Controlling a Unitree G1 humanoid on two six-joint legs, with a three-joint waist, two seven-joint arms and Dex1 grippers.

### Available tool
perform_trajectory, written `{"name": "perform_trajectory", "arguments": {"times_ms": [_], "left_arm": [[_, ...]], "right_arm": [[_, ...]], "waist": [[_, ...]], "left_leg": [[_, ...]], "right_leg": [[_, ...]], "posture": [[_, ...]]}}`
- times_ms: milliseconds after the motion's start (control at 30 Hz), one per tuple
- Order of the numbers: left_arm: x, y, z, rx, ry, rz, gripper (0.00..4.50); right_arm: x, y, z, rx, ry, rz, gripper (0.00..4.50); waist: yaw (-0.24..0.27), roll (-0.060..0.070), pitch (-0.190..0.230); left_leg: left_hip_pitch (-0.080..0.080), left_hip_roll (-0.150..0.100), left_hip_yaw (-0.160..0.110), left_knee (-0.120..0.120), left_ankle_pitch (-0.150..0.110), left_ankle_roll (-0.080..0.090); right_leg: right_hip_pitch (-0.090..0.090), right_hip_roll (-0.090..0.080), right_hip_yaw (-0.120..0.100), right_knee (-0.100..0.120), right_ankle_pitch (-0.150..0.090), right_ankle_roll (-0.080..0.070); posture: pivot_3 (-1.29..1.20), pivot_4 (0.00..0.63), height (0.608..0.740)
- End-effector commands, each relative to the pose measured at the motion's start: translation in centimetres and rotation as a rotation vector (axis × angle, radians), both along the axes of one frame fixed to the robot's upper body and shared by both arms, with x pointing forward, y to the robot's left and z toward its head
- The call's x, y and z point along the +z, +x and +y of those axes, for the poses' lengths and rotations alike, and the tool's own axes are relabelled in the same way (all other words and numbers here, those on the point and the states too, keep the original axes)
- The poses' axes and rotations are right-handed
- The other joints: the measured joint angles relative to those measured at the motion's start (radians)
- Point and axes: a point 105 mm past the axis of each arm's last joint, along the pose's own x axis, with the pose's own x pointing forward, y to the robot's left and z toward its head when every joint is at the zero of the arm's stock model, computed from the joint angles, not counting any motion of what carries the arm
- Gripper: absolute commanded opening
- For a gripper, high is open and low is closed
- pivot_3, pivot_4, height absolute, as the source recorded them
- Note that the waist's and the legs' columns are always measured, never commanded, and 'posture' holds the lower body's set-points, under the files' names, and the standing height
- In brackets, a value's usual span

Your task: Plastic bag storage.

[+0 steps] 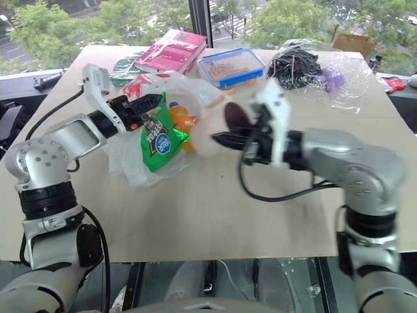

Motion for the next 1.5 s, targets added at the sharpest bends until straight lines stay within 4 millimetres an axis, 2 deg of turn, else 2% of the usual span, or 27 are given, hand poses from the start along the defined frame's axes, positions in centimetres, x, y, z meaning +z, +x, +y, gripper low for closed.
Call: {"name": "perform_trajectory", "arguments": {"times_ms": [33, 133, 233, 367, 467, 667, 867, 967, 1000, 1033, 1067, 1100, 1133, 1167, 1267, 1433, 1467, 1500], "left_arm": [[2.2, -0.7, -0.2, -0.032, 0.000, -0.070, 0.00], [2.5, -1.2, -0.3, -0.054, 0.004, -0.074, 0.00], [2.5, -1.8, -0.6, -0.083, 0.007, -0.071, 0.00], [2.2, -2.7, -1.4, -0.140, 0.032, -0.070, 0.00], [2.6, -2.7, -1.9, -0.146, 0.008, -0.078, 0.00], [3.0, -2.9, -1.7, -0.133, -0.009, -0.088, 0.00], [3.2, -3.7, -1.5, -0.151, -0.021, -0.094, 0.00], [2.9, -3.9, -1.2, -0.139, -0.014, -0.086, 0.00], [2.8, -3.8, -1.0, -0.128, -0.010, -0.083, 0.00], [2.6, -3.8, -0.8, -0.116, -0.007, -0.079, 0.00], [2.4, -3.7, -0.6, -0.102, -0.003, -0.075, 0.00], [2.3, -3.6, -0.4, -0.089, -0.005, -0.071, 0.00], [2.1, -3.4, -0.2, -0.078, -0.006, -0.067, 0.00], [2.0, -3.3, -0.1, -0.070, -0.005, -0.064, 0.00], [1.7, -2.8, 0.2, -0.054, -0.008, -0.060, 0.00], [1.3, -2.0, 0.3, -0.052, -0.021, -0.054, 0.00], [1.2, -1.9, 0.2, -0.056, -0.020, -0.054, 0.00], [1.3, -1.8, 0.0, -0.065, -0.022, -0.056, 0.00]], "right_arm": [[0.6, 2.7, 1.5, -0.097, 0.025, -0.071, 0.02], [0.3, 5.8, 2.7, -0.228, 0.003, -0.144, 0.02], [0.3, 7.4, 3.0, -0.290, 0.014, -0.179, 0.02], [0.6, 8.4, 4.4, -0.294, 0.066, -0.192, 0.02], [-0.4, 8.8, 7.3, -0.266, 0.093, -0.206, 0.02], [-1.3, 8.1, 11.9, -0.173, 0.143, -0.243, 0.02], [-2.8, 9.5, 13.8, -0.186, 0.114, -0.284, 0.02], [-4.1, 9.8, 14.6, -0.176, 0.045, -0.295, 0.02], [-4.7, 10.0, 14.6, -0.167, 0.024, -0.281, 0.02], [-5.0, 10.1, 14.5, -0.159, 0.002, -0.285, 0.76], [-5.1, 10.2, 14.3, -0.150, -0.010, -0.291, 0.85], [-4.8, 10.4, 14.0, -0.152, -0.010, -0.311, 1.36], [-4.4, 10.6, 13.6, -0.151, -0.013, -0.333, 1.36], [-4.0, 10.7, 13.2, -0.146, -0.015, -0.352, 1.56], [-2.5, 10.2, 11.3, -0.095, 0.018, -0.392, 2.36], [-0.6, 8.4, 7.2, -0.125, 0.021, -0.445, 2.36], [-0.5, 8.2, 6.9, -0.139, 0.012, -0.451, 2.36], [-1.3, 8.5, 6.4, -0.181, -0.047, -0.478, 2.36]], "waist": [[0.001, 0.000, 0.000], [-0.006, 0.000, 0.000], [-0.007, 0.000, 0.000], [-0.014, 0.000, 0.000], [-0.024, 0.000, 0.000], [-0.035, 0.000, 0.000], [-0.035, 0.001, 0.000], [-0.037, 0.001, 0.001], [-0.038, 0.002, 0.001], [-0.039, 0.002, 0.001], [-0.038, 0.002, 0.001], [-0.037, 0.002, 0.002], [-0.036, 0.003, 0.002], [-0.036, 0.003, 0.002], [-0.035, 0.003, 0.002], [-0.024, 0.002, 0.002], [-0.023, 0.002, 0.002], [-0.025, 0.002, 0.002]], "left_leg": [[0.000, -0.001, 0.000, 0.000, 0.000, 0.000], [-0.001, -0.003, 0.001, 0.000, 0.000, 0.001], [0.000, -0.002, 0.000, -0.001, 0.000, 0.000], [0.000, -0.002, 0.001, -0.001, 0.000, 0.000], [0.001, -0.002, 0.001, -0.001, 0.001, -0.001], [0.002, -0.001, 0.001, -0.001, 0.001, -0.002], [0.002, 0.000, 0.001, -0.001, 0.001, -0.002], [0.002, 0.000, 0.001, -0.001, 0.001, -0.003], [0.002, 0.000, 0.001, -0.002, 0.002, -0.003], [0.002, 0.000, 0.001, -0.002, 0.002, -0.003], [0.002, 0.001, 0.001, -0.003, 0.002, -0.003], [0.002, 0.001, 0.001, -0.003, 0.002, -0.004], [0.002, 0.001, 0.001, -0.003, 0.002, -0.004], [0.001, 0.001, 0.001, -0.003, 0.002, -0.004], [0.000, 0.001, 0.000, -0.003, 0.002, -0.004], [0.000, 0.000, -0.002, -0.003, 0.002, -0.004], [0.000, 0.000, -0.001, -0.003, 0.002, -0.004], [0.000, 0.000, -0.001, -0.002, 0.002, -0.004]], "right_leg": [[0.000, 0.000, 0.000, 0.000, 0.000, 0.000], [0.000, 0.000, 0.001, -0.001, 0.001, 0.001], [-0.001, 0.001, 0.000, 0.000, 0.000, 0.001], [-0.001, 0.001, 0.001, -0.001, 0.000, 0.001], [-0.001, 0.001, 0.001, 0.000, 0.000, 0.001], [-0.001, 0.002, 0.002, 0.001, 0.001, 0.001], [-0.001, 0.001, 0.002, 0.002, 0.001, 0.001], [-0.002, 0.002, 0.002, 0.002, 0.001, 0.001], [-0.002, 0.002, 0.003, 0.002, 0.001, 0.000], [-0.002, 0.002, 0.003, 0.002, 0.001, 0.000], [-0.002, 0.002, 0.003, 0.002, 0.001, 0.000], [-0.002, 0.002, 0.002, 0.001, 0.001, 0.000], [-0.002, 0.002, 0.002, 0.001, 0.001, 0.000], [-0.002, 0.002, 0.002, 0.001, 0.001, 0.000], [-0.002, 0.001, 0.002, 0.001, 0.001, 0.000], [-0.002, 0.000, 0.000, -0.001, 0.001, 0.000], [-0.002, -0.001, 0.000, 0.000, 0.001, 0.001], [-0.001, -0.001, 0.000, 0.000, 0.001, 0.001]], "posture": [[0.00, 0.150, 0.740], [0.00, 0.150, 0.740], [0.00, 0.150, 0.740], [0.00, 0.150, 0.740], [0.00, 0.150, 0.740], [0.00, 0.150, 0.740], [0.00, 0.150, 0.740], [0.00, 0.150, 0.740], [0.00, 0.150, 0.740], [0.00, 0.150, 0.740], [0.00, 0.150, 0.740], [0.00, 0.150, 0.740], [0.00, 0.150, 0.740], [0.00, 0.150, 0.740], [0.00, 0.150, 0.740], [0.00, 0.150, 0.740], [0.00, 0.150, 0.740], [0.00, 0.150, 0.740]]}}
